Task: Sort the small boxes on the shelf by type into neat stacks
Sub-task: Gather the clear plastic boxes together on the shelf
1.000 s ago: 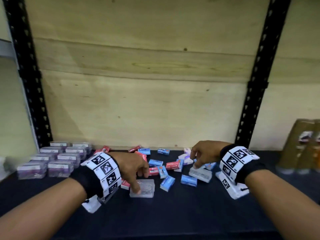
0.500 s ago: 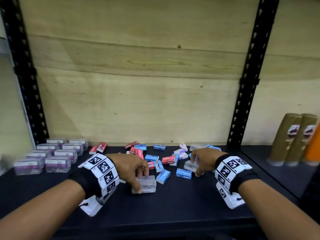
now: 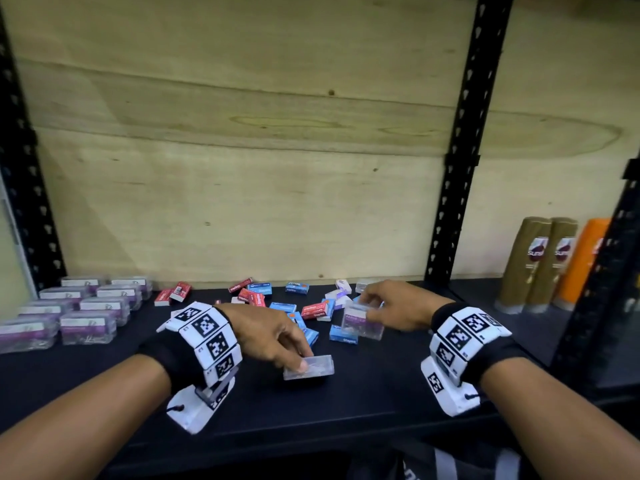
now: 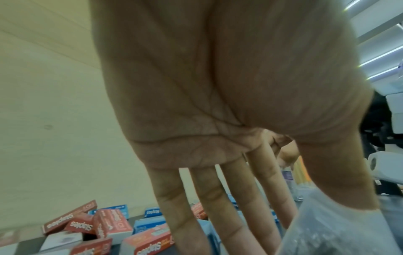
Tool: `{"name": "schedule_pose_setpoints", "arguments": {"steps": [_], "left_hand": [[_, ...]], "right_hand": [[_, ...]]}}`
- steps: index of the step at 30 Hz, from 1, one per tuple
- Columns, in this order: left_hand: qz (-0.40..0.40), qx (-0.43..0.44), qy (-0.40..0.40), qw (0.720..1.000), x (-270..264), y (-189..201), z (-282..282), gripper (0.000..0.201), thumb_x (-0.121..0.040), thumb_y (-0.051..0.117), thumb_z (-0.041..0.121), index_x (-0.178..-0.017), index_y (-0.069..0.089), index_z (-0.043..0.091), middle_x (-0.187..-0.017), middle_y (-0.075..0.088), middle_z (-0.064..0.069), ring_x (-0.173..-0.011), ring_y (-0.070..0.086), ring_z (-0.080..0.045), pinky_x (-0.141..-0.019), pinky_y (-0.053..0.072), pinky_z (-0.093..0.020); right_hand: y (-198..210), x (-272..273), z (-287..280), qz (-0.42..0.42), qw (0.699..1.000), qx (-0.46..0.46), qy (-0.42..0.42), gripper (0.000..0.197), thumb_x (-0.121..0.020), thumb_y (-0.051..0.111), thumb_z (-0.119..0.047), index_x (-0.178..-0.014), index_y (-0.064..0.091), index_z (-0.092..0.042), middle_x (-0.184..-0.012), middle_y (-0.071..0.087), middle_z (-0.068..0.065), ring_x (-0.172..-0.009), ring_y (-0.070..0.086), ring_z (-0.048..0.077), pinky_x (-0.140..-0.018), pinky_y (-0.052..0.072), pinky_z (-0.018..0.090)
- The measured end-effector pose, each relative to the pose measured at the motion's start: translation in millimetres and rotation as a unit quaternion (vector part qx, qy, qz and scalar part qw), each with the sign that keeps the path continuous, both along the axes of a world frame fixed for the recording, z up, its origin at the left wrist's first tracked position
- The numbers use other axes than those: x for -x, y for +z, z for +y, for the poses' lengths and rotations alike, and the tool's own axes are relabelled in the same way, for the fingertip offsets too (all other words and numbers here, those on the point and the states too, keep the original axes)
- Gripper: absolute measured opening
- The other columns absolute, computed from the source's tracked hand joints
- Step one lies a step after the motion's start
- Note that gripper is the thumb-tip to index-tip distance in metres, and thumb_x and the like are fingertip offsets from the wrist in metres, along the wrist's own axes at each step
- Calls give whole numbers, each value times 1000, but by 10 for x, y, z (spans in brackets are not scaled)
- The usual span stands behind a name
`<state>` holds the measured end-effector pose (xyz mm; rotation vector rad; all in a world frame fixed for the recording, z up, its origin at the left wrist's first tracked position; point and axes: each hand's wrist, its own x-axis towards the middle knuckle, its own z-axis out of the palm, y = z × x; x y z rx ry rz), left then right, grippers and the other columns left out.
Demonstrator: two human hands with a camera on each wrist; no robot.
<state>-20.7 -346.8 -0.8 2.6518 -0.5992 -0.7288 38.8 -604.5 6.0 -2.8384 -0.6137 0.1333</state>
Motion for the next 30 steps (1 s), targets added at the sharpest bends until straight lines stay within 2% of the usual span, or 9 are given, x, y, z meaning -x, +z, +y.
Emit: {"name": "schedule_pose_setpoints", "arguments": {"steps": [4, 9, 12, 14, 15, 18, 23, 25, 30], "left_hand": [[-3, 2, -17, 1000, 48, -10, -118, 37, -91, 61, 49, -125, 64, 35, -115, 71, 9, -111, 64, -13, -105, 45, -31], [-46, -13, -7, 999, 79, -38, -236, 34, -97, 49, 51, -125, 62, 38, -103, 69, 14, -102, 66, -10, -99, 43, -23], [-39, -5, 19, 999, 70, -75, -252, 24, -100, 43, 49, -111, 63, 41, -83, 64, 19, -88, 65, -8, -93, 42, -24], [-34, -7, 34, 999, 68, -76, -258, 23, -101, 39, 48, -103, 61, 42, -76, 61, 18, -82, 61, -6, -91, 40, -24], [-35, -6, 37, 999, 71, -76, -264, 25, -102, 37, 48, -104, 61, 39, -76, 60, 18, -82, 60, -6, -92, 40, -25], [-44, -8, 30, 999, 78, -60, -275, 35, -103, 34, 48, -121, 58, 29, -83, 59, 18, -84, 60, -6, -97, 41, -28], [-70, -11, 14, 997, 13, -98, -257, 38, -102, 31, 51, -123, 56, 31, -113, 65, 4, -87, 65, -10, -98, 47, -34], [-83, -14, 16, 996, -8, -118, -252, 39, -101, 31, 54, -124, 55, 34, -115, 66, 0, -92, 67, -13, -98, 48, -37], [-91, -13, 14, 996, 2, -97, -282, 40, -102, 31, 51, -128, 54, 30, -117, 65, 0, -97, 64, -16, -97, 48, -35]], "right_hand": [[-24, 170, 0, 33, 998, 22, 38, 24, -91, 60, -33, -115, 62, -30, -101, 64, -14, -93, 60, 9, -91, 48, 26], [-36, 294, -52, 53, 997, 37, 43, 24, -91, 61, -30, -114, 63, -30, -96, 63, -16, -90, 59, 6, -87, 47, 23], [-39, 352, -82, 61, 996, 42, 40, 25, -91, 61, -30, -116, 62, -30, -99, 64, -16, -93, 59, 6, -88, 46, 23], [-45, 382, -90, 69, 996, 40, 37, 26, -92, 61, -29, -118, 62, -29, -101, 64, -15, -95, 60, 7, -88, 46, 22], [-56, 391, -93, 72, 996, 39, 36, 26, -92, 60, -28, -118, 62, -28, -101, 64, -15, -95, 60, 7, -87, 46, 21], [-80, 398, -102, 80, 996, 36, 31, 24, -92, 60, -27, -115, 63, -30, -98, 64, -16, -93, 61, 7, -87, 46, 21], [-73, 400, -115, 88, 995, 40, 20, 21, -91, 60, -28, -112, 62, -34, -99, 66, -14, -93, 61, 6, -90, 48, 25], [-77, 393, -130, 89, 995, 44, 16, 21, -91, 60, -29, -110, 62, -36, -100, 67, -13, -95, 62, 7, -92, 49, 27], [-72, 390, -172, 93, 994, 51, 7, 24, -90, 59, -29, -113, 62, -35, -100, 67, -13, -97, 63, 9, -96, 50, 32]]}}
